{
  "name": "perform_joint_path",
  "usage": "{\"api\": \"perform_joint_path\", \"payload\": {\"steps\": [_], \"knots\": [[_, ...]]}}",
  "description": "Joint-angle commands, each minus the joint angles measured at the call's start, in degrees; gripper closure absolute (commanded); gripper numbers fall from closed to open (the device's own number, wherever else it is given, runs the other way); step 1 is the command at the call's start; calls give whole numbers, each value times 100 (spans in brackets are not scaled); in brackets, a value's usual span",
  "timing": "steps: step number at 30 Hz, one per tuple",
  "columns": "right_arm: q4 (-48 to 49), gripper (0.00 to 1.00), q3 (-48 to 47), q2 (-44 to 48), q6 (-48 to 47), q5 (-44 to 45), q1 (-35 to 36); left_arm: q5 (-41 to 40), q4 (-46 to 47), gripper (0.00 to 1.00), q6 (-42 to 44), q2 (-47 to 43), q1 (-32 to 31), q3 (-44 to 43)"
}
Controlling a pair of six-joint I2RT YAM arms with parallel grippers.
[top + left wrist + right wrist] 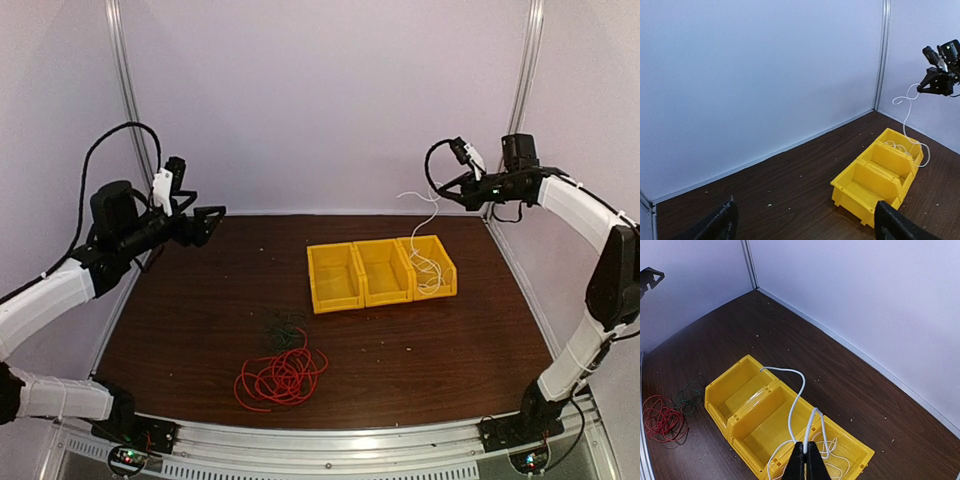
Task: Untangle the cables
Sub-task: Place the untangled cable in the bin.
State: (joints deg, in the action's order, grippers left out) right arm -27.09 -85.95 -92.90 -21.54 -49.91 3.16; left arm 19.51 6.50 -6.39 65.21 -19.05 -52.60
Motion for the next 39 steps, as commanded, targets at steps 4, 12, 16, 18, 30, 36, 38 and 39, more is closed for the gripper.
{"api": "perform_joint_path", "payload": {"steps": [4,12,16,18,30,36,38,39], "knots": [[-46,100,-766,-331,42,453,-54,-1789,1717,2,219,-601,46,1549],[218,100,-1265,-633,89,1221,-61,-1538,1602,8,547,-395,45,1582],[337,100,-1074,-735,-9,1333,-20,-1375,1573,9,517,-360,44,1576],[368,100,-786,-755,-179,1522,55,-1369,1566,9,494,-360,47,1577],[192,100,466,-627,-743,2003,345,-1272,1532,9,446,-208,44,1523],[-71,100,640,-846,-841,1982,481,-1249,1482,10,437,-179,42,1500],[-149,100,654,-934,-852,1991,544,-1256,1485,10,437,-184,42,1506],[-171,100,662,-973,-847,2012,583,-1254,1485,9,434,-184,44,1507]]}}
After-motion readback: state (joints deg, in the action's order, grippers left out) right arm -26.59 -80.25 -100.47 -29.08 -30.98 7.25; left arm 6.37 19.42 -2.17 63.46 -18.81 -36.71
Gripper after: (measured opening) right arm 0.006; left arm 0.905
